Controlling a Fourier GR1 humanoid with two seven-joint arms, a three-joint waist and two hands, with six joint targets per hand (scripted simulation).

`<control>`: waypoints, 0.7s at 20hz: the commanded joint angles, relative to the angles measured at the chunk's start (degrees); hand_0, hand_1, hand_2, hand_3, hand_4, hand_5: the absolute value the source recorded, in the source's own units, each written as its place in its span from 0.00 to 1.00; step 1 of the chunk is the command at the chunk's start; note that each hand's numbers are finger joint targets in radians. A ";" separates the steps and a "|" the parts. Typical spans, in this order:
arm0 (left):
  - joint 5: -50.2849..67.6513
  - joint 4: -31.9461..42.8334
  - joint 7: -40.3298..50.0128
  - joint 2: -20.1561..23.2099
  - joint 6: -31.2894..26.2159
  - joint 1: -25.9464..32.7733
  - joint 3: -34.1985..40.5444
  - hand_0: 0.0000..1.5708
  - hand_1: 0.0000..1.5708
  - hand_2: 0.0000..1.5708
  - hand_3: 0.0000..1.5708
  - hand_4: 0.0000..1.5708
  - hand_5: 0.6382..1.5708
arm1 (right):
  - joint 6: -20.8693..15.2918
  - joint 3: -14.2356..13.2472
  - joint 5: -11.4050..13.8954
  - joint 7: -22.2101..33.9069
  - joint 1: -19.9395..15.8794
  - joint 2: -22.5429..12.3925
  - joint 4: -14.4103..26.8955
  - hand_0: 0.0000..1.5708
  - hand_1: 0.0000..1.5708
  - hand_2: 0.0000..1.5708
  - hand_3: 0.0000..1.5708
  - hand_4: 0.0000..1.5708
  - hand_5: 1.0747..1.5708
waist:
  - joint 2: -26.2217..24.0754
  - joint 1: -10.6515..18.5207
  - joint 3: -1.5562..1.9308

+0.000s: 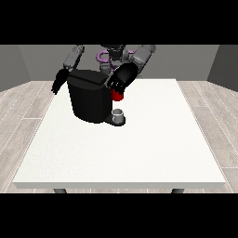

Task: Insert the coffee pod into the coffee machine and close the lid

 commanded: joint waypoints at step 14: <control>-5.27 0.69 -4.62 3.14 6.15 -1.09 -2.12 0.00 0.00 0.44 0.35 0.00 1.00 | -2.81 0.77 2.76 1.37 -2.29 0.40 -0.29 0.00 0.00 0.00 0.00 0.13 1.00 | 3.16 0.38 0.01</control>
